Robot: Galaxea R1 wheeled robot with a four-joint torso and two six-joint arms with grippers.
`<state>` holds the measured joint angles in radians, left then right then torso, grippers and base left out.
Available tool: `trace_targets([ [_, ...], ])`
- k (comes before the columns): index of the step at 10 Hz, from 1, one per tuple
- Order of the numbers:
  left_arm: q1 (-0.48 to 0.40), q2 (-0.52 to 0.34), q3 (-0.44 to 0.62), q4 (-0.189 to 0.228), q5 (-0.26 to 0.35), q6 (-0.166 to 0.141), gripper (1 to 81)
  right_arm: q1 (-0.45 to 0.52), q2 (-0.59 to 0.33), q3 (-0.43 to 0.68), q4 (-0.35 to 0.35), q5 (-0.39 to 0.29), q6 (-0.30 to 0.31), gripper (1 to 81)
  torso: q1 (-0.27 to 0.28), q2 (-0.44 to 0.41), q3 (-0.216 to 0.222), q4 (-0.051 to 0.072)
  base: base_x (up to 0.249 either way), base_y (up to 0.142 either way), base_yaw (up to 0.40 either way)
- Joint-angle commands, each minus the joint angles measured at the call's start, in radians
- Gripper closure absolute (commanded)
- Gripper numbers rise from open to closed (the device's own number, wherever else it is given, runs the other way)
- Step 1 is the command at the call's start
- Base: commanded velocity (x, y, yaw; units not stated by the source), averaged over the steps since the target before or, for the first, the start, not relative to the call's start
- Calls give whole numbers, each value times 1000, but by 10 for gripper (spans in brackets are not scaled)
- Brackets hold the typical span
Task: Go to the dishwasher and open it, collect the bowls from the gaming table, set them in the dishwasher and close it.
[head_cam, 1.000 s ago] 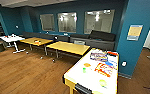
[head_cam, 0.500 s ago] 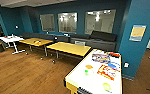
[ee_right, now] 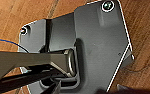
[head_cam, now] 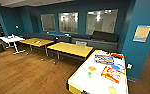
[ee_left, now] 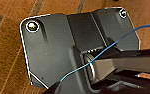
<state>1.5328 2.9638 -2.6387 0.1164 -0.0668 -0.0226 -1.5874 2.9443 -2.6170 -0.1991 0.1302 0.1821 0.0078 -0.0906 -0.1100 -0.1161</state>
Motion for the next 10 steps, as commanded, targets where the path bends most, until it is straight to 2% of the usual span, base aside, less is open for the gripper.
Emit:
trace_targets([
  [1, -42, -5, 3, 11, 53, 4, 10, 39, -6, 2, -8, -49, -4, 10, 0, 0, 0, 0, 114, 76, 0],
  [10, -42, -1, 3, 12, 51, 4, 10, 37, -5, 2, -8, -49, -4, 10, -1, 0, 0, 0, 106, 72, 0],
])
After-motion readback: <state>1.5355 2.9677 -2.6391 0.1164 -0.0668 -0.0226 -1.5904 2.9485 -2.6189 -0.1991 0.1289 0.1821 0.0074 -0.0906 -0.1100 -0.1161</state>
